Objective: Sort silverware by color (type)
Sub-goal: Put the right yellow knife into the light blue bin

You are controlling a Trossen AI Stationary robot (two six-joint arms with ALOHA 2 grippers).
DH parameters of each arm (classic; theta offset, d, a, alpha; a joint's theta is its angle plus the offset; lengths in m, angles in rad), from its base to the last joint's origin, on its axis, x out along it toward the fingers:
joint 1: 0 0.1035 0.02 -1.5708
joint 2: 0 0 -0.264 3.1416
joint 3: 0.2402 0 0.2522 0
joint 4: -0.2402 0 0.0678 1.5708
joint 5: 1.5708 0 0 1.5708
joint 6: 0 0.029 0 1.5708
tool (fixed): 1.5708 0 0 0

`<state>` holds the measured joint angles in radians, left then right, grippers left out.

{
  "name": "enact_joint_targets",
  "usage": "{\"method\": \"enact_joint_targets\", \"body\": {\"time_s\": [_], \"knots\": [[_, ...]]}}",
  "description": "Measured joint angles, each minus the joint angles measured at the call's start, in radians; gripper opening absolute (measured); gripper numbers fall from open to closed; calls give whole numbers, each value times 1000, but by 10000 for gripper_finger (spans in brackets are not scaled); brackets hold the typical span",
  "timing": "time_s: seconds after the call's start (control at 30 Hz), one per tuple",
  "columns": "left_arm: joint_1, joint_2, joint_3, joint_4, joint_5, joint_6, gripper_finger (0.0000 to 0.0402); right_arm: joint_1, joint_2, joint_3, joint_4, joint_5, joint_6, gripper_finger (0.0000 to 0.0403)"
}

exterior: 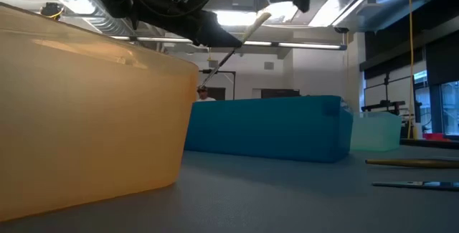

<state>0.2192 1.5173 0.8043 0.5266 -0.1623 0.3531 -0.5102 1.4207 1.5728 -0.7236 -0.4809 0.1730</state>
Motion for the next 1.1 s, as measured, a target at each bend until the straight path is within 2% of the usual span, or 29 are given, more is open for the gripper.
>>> {"method": "enact_joint_targets", "body": {"time_s": [0.17, 0.37, 0.73, 0.83, 1.0, 1.1], "knots": [[0, 0, 0, -18, 4, 8, 32, 0, 113, 86, -61, -60, -4, 209], [-11, 0, 0, -26, 44, 110, 32, 0, 200, 99, -94, -179, 14, 209], [-51, 0, 0, -44, 42, 251, 32, 85, 275, 99, -222, -181, 42, 209], [-56, 0, 0, -48, 42, 260, 32, 123, 280, 99, -224, -155, 81, 209], [-58, 0, 0, -48, 43, 260, 32, 186, 280, 99, -224, 2, 89, 209], [-57, 0, 0, -48, 44, 260, 32, 211, 280, 99, -235, 57, 90, 209]]}}
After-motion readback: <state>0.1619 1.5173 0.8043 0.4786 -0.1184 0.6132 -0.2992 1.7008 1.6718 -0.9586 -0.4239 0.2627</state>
